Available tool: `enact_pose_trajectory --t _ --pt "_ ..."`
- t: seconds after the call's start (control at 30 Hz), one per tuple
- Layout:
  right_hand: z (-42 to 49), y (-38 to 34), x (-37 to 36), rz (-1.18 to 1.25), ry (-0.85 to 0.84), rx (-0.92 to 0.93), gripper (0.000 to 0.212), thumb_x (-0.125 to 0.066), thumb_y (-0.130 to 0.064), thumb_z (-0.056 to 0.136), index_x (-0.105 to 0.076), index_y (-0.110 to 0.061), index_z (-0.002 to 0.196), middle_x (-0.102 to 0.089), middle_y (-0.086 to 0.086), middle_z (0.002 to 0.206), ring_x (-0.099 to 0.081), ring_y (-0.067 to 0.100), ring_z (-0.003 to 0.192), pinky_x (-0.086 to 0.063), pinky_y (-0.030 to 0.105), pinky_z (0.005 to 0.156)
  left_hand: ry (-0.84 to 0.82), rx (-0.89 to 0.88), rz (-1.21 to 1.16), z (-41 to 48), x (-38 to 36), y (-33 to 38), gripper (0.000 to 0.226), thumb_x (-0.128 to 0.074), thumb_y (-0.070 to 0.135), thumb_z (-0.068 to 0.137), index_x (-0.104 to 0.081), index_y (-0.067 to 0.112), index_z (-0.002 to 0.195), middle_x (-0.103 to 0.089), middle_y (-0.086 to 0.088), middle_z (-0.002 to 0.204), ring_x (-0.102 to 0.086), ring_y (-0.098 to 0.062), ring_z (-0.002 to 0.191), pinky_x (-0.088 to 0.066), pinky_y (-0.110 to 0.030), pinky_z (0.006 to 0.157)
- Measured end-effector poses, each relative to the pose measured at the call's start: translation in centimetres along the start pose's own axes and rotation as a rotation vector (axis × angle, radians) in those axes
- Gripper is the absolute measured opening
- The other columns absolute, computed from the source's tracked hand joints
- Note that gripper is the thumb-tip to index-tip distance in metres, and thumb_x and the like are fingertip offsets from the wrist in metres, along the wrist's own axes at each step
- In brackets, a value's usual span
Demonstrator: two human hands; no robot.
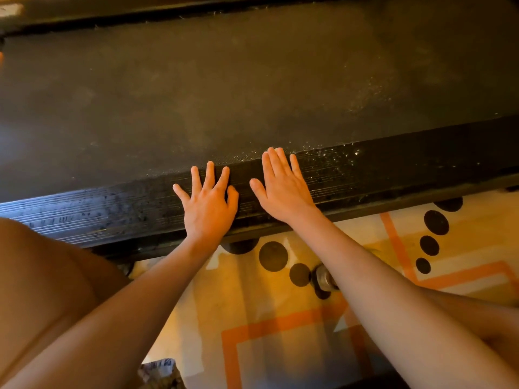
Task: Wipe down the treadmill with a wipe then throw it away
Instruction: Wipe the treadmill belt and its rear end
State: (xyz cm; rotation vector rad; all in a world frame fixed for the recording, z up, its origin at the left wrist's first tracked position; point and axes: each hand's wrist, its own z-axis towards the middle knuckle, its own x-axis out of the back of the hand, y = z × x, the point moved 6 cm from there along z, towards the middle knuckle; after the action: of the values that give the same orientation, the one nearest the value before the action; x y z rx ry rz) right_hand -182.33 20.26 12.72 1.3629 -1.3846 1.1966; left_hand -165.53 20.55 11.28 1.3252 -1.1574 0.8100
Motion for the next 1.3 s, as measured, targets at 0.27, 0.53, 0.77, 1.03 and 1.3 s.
enact_pose_trajectory --t 0.27,0.53,0.77,1.03,1.3 --pt "-9.5 0.2 -1.8 0.014 -0.047 0.060 0.074 -0.010 -0.058 0.106 0.002 -0.014 0.164 0.010 0.004 0.172 0.017 0.019 0.157 0.012 0.041 0.126 0.008 -0.013 0.016 0.2 -0.4 0.0 0.055 -0.027 0.047 0.109 -0.025 0.031 0.161 -0.013 -0.006 0.171 -0.002 -0.036 0.157 -0.002 -0.073 0.118" --pt "-1.3 0.1 -0.1 0.013 -0.003 -0.007 0.074 -0.016 -0.056 0.108 -0.006 -0.009 0.164 -0.001 0.010 0.172 0.006 0.024 0.159 0.006 0.046 0.127 0.017 -0.019 0.003 0.2 -0.3 0.0 0.055 -0.026 0.047 0.109 -0.026 0.030 0.161 -0.014 -0.006 0.171 -0.003 -0.035 0.158 0.000 -0.072 0.118" --pt "-7.3 -2.0 -1.5 0.076 0.000 0.107 0.071 -0.017 -0.054 0.108 -0.005 -0.012 0.164 0.002 0.006 0.172 0.011 0.020 0.158 0.007 0.043 0.127 0.024 -0.017 0.001 0.2 -0.3 0.0 0.055 -0.028 0.046 0.109 -0.028 0.028 0.160 -0.016 -0.007 0.170 -0.005 -0.036 0.157 -0.003 -0.073 0.118" --pt "-3.8 0.1 -0.5 0.008 0.003 0.063 0.071 -0.013 -0.055 0.108 -0.004 -0.012 0.164 0.001 0.006 0.173 0.007 0.021 0.159 0.005 0.046 0.128 0.025 -0.022 -0.017 0.1 -0.3 0.0 0.055 -0.028 0.046 0.109 -0.028 0.028 0.161 -0.015 -0.007 0.170 -0.004 -0.035 0.158 -0.001 -0.073 0.118" --pt "-4.7 -2.9 -0.7 0.092 0.006 0.099 0.071 -0.021 -0.052 0.108 -0.007 -0.011 0.164 0.000 0.007 0.172 0.008 0.022 0.159 -0.001 0.048 0.129 0.027 -0.027 -0.018 0.1 -0.2 -0.1 0.055 -0.029 0.045 0.109 -0.027 0.028 0.161 -0.014 -0.007 0.171 -0.003 -0.034 0.158 -0.001 -0.073 0.119"
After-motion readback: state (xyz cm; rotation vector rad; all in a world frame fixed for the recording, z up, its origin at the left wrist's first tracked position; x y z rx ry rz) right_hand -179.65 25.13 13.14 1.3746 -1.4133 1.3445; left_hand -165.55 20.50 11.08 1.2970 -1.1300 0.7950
